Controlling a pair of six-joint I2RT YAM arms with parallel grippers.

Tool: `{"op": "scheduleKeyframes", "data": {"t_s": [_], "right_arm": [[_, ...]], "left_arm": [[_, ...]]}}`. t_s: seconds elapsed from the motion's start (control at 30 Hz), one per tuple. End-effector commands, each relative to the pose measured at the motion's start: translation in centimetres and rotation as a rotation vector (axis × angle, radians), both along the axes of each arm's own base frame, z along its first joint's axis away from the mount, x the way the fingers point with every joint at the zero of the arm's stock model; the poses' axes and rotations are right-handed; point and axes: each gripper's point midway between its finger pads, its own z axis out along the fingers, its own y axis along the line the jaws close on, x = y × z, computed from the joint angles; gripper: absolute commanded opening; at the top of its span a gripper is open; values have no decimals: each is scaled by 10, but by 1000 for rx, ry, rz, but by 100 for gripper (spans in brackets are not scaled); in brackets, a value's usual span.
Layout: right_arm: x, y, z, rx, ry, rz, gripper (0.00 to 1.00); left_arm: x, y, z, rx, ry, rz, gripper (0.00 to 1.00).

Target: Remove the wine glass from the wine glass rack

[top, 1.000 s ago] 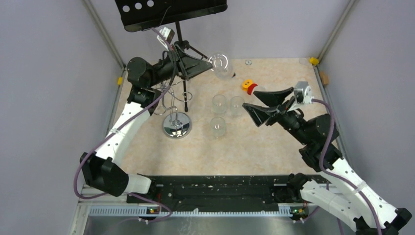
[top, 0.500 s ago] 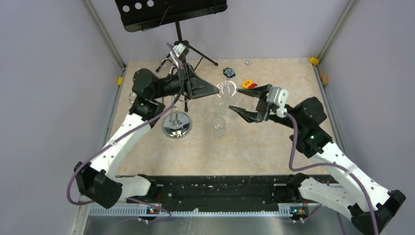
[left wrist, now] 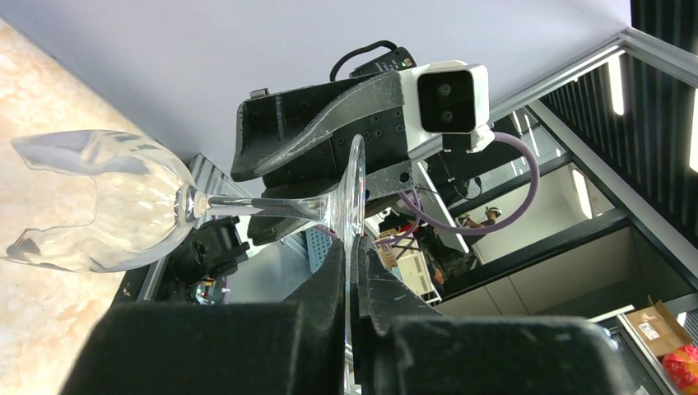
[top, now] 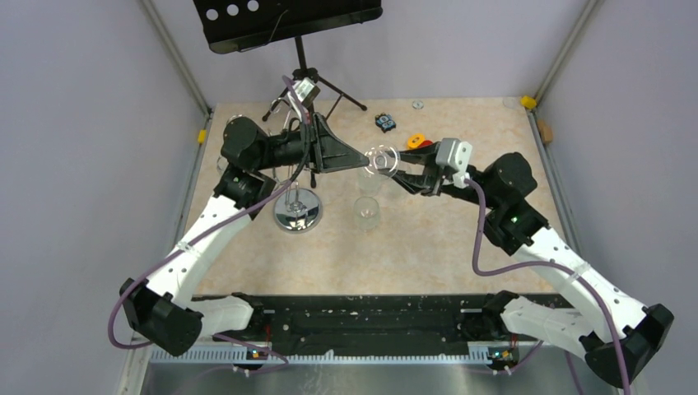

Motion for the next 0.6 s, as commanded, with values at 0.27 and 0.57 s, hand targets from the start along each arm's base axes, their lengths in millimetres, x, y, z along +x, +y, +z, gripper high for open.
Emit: {"op": "scheduleKeyframes", "data": {"t_s": [0.27,0.57], "right_arm": [[-8,3,37,72,-52,55,28],[-3,-6,51,156,-25,-4,0]], "left_arm": [[-2,1,19,-33,-62,23,0],[1,2,21,-30,-61,40,14]]}}
